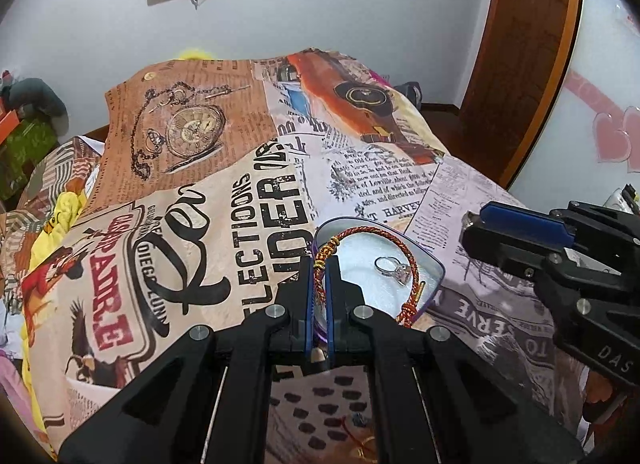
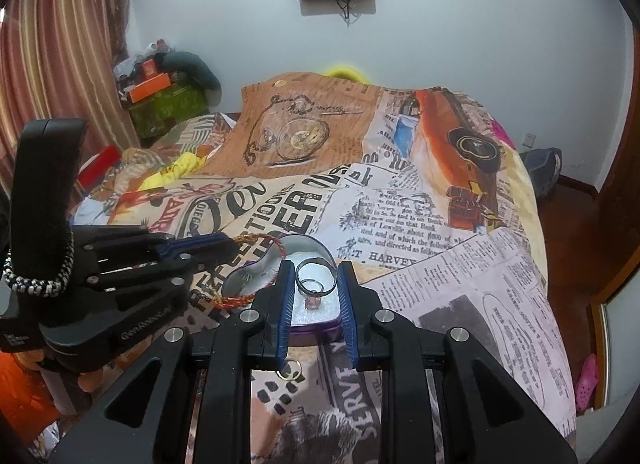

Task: Organize jewelry
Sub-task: 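Carry both pieces over the heart tin and open both tools inside it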

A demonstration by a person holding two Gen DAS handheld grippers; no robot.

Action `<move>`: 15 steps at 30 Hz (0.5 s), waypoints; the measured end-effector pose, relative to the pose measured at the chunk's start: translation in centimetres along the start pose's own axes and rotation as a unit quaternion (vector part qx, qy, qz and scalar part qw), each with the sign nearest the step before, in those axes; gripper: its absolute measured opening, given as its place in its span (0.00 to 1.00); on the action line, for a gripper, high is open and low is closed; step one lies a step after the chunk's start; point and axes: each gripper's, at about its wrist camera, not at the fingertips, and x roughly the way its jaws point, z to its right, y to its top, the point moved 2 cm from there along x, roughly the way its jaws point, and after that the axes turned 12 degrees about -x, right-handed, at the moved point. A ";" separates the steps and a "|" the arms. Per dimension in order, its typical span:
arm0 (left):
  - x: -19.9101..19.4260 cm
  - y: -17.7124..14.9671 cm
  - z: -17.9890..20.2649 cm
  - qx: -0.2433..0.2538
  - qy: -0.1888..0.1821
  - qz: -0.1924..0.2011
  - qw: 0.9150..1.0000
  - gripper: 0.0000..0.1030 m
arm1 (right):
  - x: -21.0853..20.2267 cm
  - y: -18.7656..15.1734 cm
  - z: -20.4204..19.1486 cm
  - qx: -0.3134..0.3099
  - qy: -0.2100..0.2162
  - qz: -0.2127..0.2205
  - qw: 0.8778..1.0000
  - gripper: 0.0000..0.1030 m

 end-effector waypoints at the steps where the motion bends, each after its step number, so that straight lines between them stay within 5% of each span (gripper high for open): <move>1: 0.3 0.0 0.1 0.002 0.000 -0.002 1.000 0.03 | 0.2 0.0 0.1 -0.001 0.002 -0.002 1.000 0.19; 15: 2.4 -0.3 0.7 0.018 -0.004 -0.022 1.000 0.03 | 3.3 -0.6 0.3 -0.004 0.035 -0.038 0.999 0.19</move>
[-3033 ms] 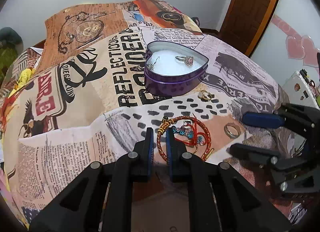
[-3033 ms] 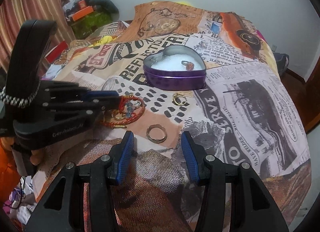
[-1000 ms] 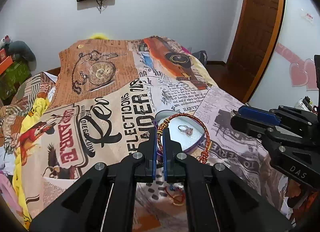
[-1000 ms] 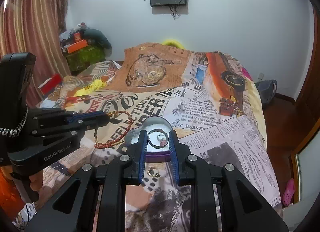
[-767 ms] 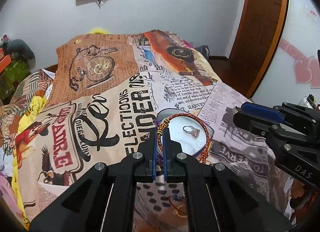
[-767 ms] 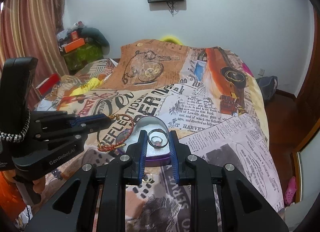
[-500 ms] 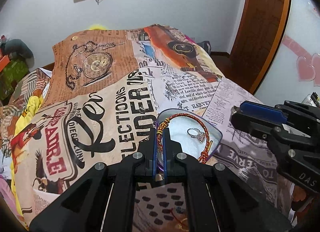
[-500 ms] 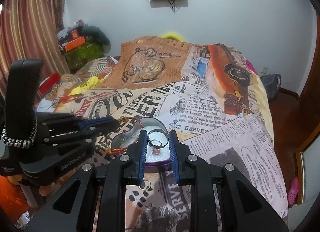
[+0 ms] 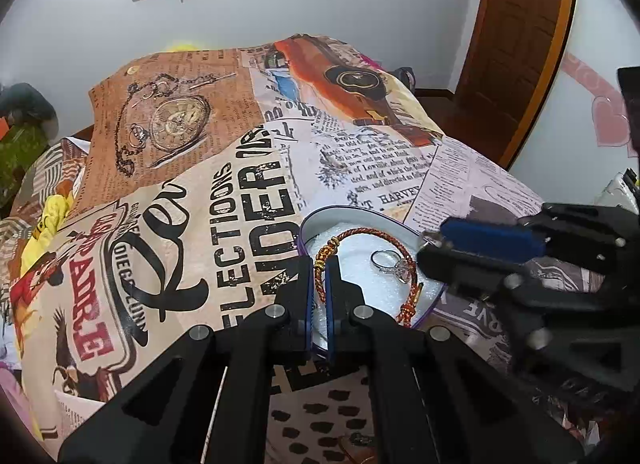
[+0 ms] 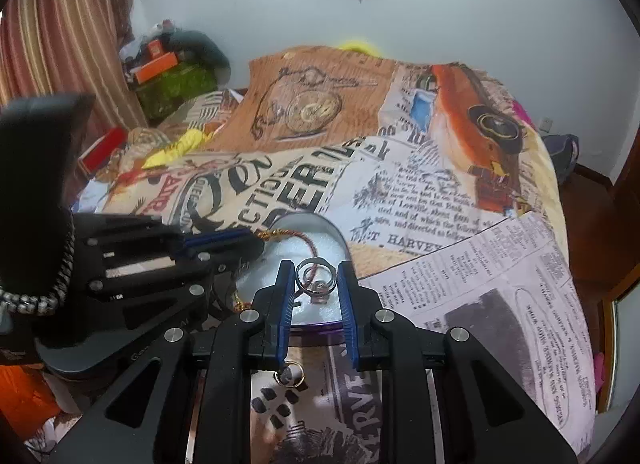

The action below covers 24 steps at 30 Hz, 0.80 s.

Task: Organize jewelry
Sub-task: 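Carry both pieces over the heart tin and open both tools inside it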

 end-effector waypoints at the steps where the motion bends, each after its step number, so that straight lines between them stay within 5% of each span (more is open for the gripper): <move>1: 0.0 0.0 0.1 0.001 -0.002 -0.001 1.000 0.03 | 0.2 0.0 -0.1 -0.002 0.001 -0.003 1.000 0.19; 9: -0.9 0.1 -0.3 -0.016 -0.023 -0.005 1.000 0.03 | 1.2 -0.1 -0.6 -0.015 0.010 -0.016 1.000 0.19; 24: -2.7 0.1 -2.1 -0.022 0.000 0.012 1.000 0.04 | 2.3 0.4 -1.4 -0.032 0.021 -0.028 0.999 0.19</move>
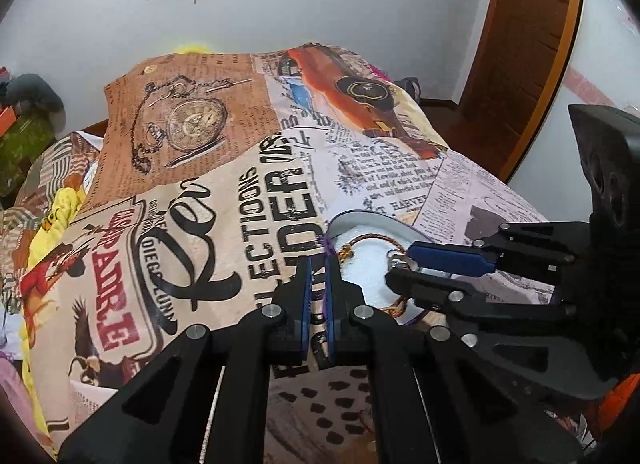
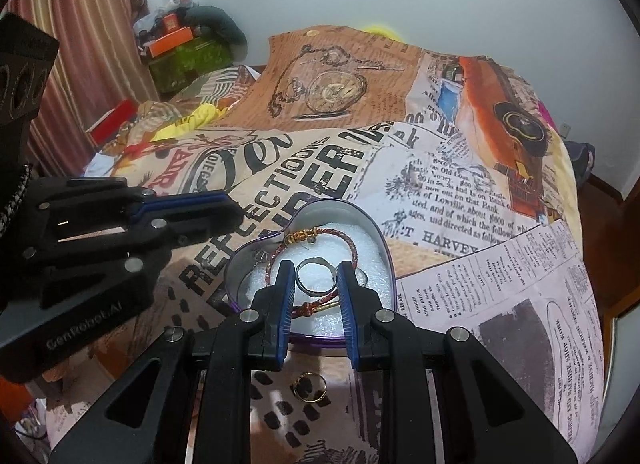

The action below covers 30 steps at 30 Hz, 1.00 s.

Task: Organize jewelry
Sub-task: 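Carry both pieces over the heart tin and open both tools inside it, then lift both tools out of the tin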

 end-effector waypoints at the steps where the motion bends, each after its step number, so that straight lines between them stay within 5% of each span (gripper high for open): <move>1: 0.0 0.0 -0.2 -0.001 0.001 -0.001 1.000 0.04 | 0.0 0.0 0.0 0.000 0.000 -0.002 1.000 0.19; 25: -4.8 -1.9 0.0 -0.011 0.007 0.008 1.000 0.09 | -5.4 -0.5 -1.1 0.010 -0.035 0.018 0.999 0.26; 30: -6.4 -2.9 0.3 -0.007 0.007 0.010 1.000 0.24 | -7.2 -0.8 -1.7 0.014 -0.041 0.024 0.999 0.26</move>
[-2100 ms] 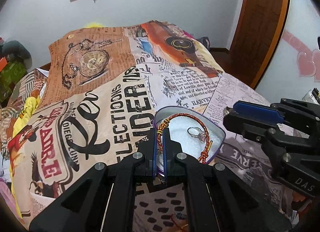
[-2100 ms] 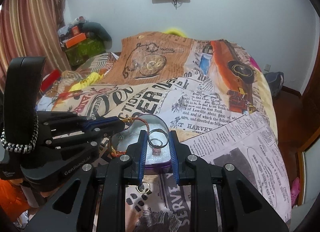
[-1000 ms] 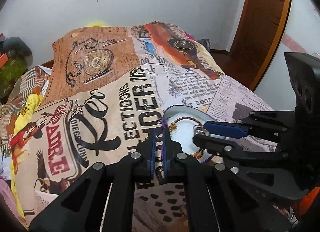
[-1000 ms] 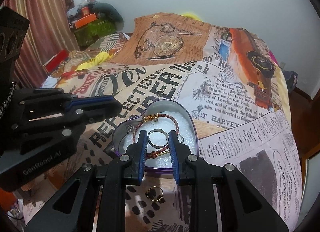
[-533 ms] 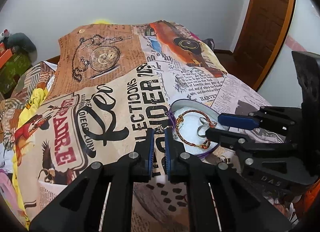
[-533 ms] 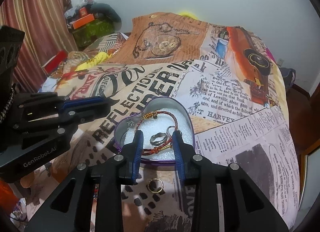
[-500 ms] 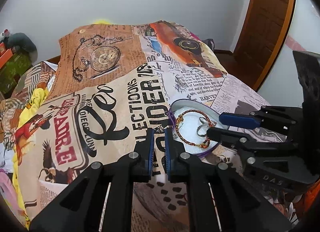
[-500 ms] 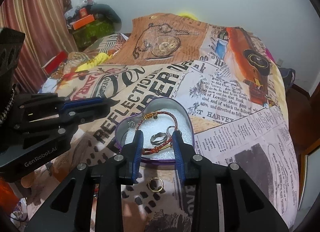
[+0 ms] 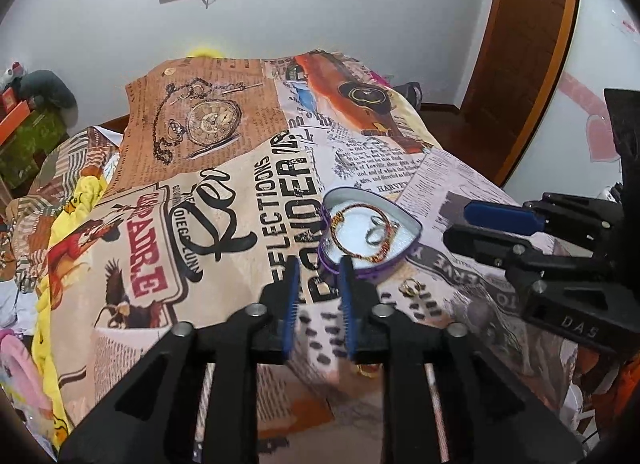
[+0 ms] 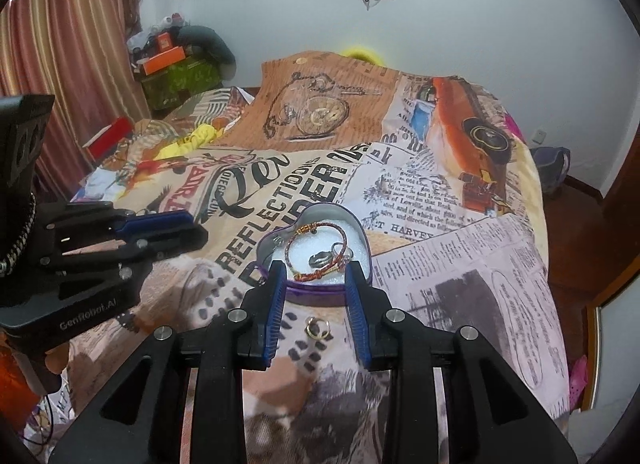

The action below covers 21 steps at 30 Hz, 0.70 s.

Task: Organize jewelry
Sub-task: 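Lift both tools out of the tin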

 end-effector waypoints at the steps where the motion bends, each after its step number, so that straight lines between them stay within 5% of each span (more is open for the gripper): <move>1: -0.4 -0.2 0.0 0.001 0.000 0.001 1.000 0.29 | -0.2 -0.1 0.0 0.001 0.000 0.001 1.000 0.26; 14: -0.2 -4.8 0.4 0.006 -0.002 -0.050 0.999 0.33 | -1.6 -2.7 -1.7 0.002 -0.006 -0.017 1.000 0.28; 18: 0.4 -5.9 0.9 0.006 -0.011 -0.063 0.998 0.33 | -1.5 -3.8 -1.7 0.014 0.001 -0.024 1.000 0.44; 21: 0.9 -6.3 1.7 0.018 -0.006 -0.059 0.998 0.33 | -1.3 -4.5 -1.5 0.021 0.002 -0.027 0.999 0.44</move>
